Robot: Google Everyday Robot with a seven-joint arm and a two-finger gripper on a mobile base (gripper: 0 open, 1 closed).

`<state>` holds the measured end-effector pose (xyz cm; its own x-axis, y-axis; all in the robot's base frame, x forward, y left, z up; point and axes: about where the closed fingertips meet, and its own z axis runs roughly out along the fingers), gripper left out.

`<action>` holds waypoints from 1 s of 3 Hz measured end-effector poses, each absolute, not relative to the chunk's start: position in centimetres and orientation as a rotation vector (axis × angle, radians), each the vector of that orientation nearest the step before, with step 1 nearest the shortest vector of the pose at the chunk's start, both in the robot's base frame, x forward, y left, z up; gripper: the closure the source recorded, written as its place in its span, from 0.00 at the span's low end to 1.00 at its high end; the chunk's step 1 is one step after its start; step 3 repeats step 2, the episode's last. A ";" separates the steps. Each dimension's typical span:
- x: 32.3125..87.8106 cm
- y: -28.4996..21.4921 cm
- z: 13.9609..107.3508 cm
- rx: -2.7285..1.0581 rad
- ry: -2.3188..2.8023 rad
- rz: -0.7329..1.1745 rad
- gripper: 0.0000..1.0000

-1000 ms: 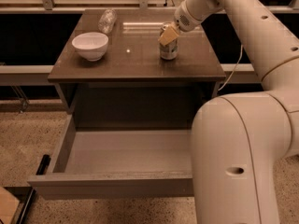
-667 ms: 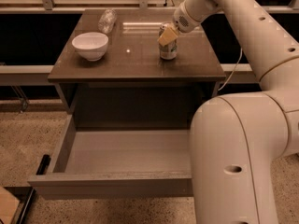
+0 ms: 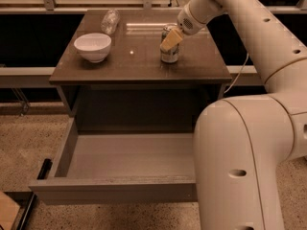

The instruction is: Pick 7up can from top drawer and place on counter

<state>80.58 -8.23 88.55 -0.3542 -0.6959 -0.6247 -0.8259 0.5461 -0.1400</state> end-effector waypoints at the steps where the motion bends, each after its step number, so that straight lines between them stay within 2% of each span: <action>1: 80.6 -8.1 88.3 -1.224 2.143 0.265 0.00; 3: 80.6 -8.1 88.3 -1.224 2.143 0.265 0.00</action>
Offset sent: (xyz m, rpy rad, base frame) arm 0.0004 0.0015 -0.0024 -0.0002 0.0034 0.0019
